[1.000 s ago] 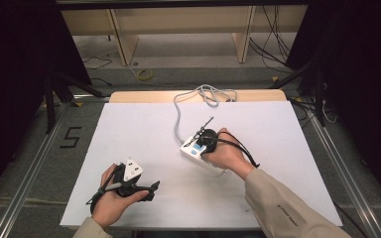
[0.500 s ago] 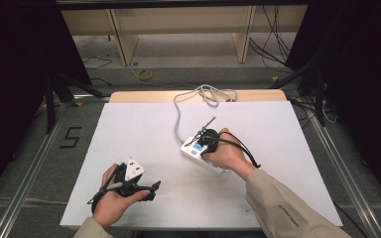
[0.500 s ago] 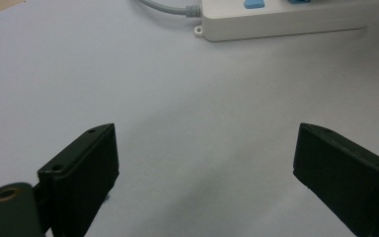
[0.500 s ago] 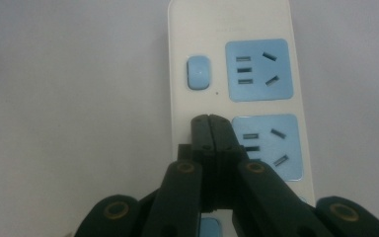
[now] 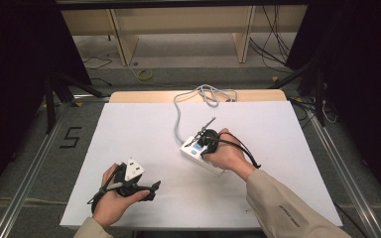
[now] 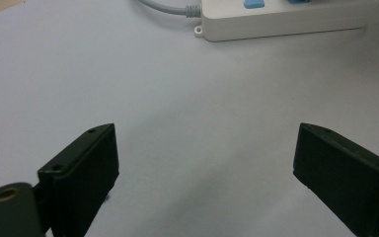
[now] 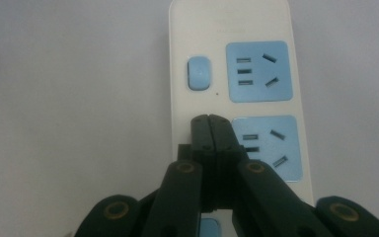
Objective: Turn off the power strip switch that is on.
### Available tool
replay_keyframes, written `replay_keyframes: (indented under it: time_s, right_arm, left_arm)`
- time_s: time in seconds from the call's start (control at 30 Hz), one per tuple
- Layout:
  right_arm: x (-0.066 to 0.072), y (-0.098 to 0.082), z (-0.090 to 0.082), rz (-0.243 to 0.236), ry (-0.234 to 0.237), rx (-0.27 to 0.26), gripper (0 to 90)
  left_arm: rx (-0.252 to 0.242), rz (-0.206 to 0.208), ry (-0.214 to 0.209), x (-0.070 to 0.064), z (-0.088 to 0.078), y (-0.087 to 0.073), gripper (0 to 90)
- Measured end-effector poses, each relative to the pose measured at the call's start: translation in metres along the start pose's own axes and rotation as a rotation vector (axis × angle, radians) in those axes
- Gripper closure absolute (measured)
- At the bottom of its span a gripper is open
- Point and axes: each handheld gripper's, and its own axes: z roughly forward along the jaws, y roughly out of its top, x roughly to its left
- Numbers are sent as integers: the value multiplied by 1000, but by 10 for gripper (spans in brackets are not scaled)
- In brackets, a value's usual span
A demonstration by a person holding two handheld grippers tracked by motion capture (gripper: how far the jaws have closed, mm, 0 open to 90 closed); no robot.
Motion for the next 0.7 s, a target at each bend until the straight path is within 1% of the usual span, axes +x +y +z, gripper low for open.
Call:
replay_keyframes:
  time_s: [0.17,0.23,0.33,0.43,0.47,0.53,0.57,0.63,0.7]
  right_arm:
    - [1,0,0,-7,-4,-1,900]
    - [1,0,0,-6,-5,-1,900]
    - [1,0,0,-9,-9,-2,900]
    - [2,0,-1,-17,-18,-5,900]
    - [2,0,-3,-16,-23,-25,900]
    - [2,0,-5,-7,-10,-25,900]
    - [2,-1,-4,-6,-3,-32,900]
    - [0,-2,-5,11,6,-71,900]
    - [-1,-3,-8,15,0,-101,894]
  left_arm:
    - [-5,-7,1,0,0,0,99]
    - [0,2,0,0,0,0,98]
    - [2,3,-1,0,0,0,99]
    - [-2,-3,0,0,0,0,100]
    - [-1,-1,0,0,0,0,100]
    - [1,1,0,1,0,0,100]
    - [-4,-5,2,0,0,0,100]
    - [-6,-6,1,0,0,-1,100]
    - [-3,-6,2,1,0,-1,100]
